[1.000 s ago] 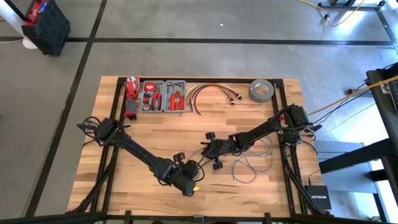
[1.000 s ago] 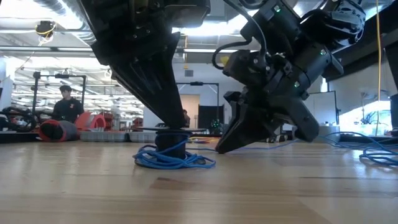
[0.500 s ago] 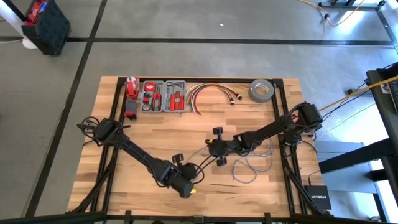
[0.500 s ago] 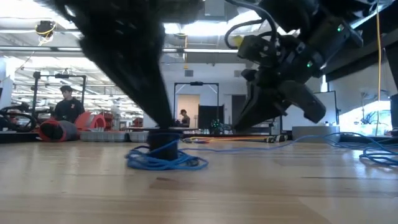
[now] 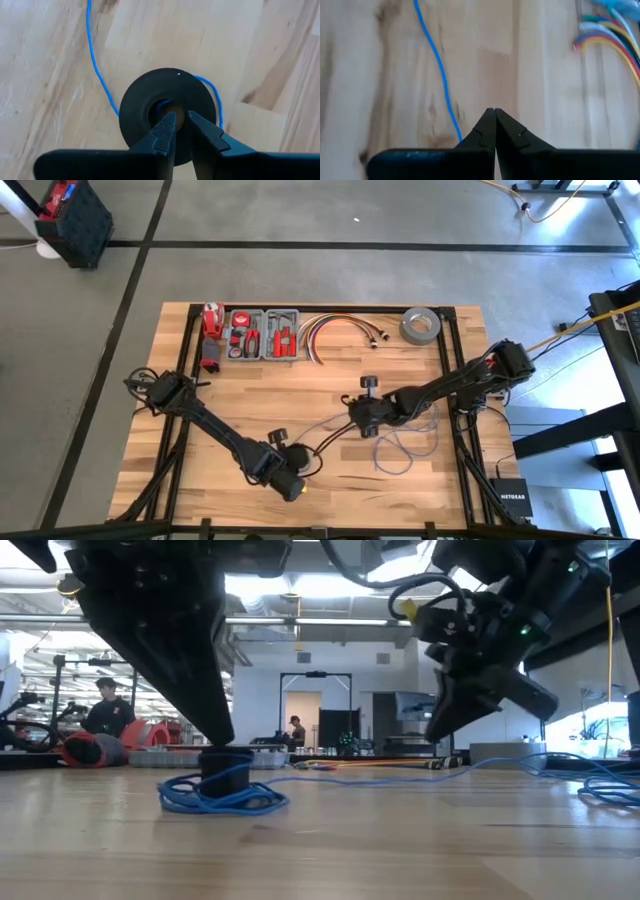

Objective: Coil cords
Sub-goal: Uncoil the blue wire into the black spool

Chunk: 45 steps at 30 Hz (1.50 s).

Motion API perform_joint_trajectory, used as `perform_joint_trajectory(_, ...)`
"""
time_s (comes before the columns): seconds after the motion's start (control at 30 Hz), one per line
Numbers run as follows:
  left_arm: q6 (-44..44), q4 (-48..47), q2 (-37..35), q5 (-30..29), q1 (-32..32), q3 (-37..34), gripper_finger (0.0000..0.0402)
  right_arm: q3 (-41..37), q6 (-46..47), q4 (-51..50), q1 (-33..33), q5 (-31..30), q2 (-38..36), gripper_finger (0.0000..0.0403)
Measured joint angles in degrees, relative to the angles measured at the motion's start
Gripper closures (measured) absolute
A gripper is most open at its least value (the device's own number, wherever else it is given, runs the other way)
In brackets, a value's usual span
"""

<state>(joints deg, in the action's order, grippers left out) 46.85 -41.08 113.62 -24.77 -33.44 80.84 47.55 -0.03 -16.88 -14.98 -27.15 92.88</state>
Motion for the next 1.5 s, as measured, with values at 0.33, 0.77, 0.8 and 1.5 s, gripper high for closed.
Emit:
perform_joint_trajectory(0.33, 0.77, -0.41, 0.0, -0.01, -0.71, 0.0, 0.0361, -1.21, 8.77, -13.42, 0.0, -4.42, -6.23, 0.0402)
perform_joint_trajectory(0.77, 0.77, 0.42, 0.0, 0.63, -0.28, 0.57, 0.0361, -3.5, 9.05, 19.33, -0.56, 8.52, -3.82, 0.0331)
perform_joint_trajectory(0.8, 0.75, 0.45, 0.0, 0.61, -0.19, 0.57, 0.0361, -3.45, 7.25, 24.01, -0.81, 9.97, -2.0, 0.032)
perform_joint_trajectory(1.5, 2.4, 1.68, 0.0, 1.55, 0.1, 0.59, 0.0361, 12.92, -4.27, 33.35, 4.63, 26.79, 25.27, 0.0236)
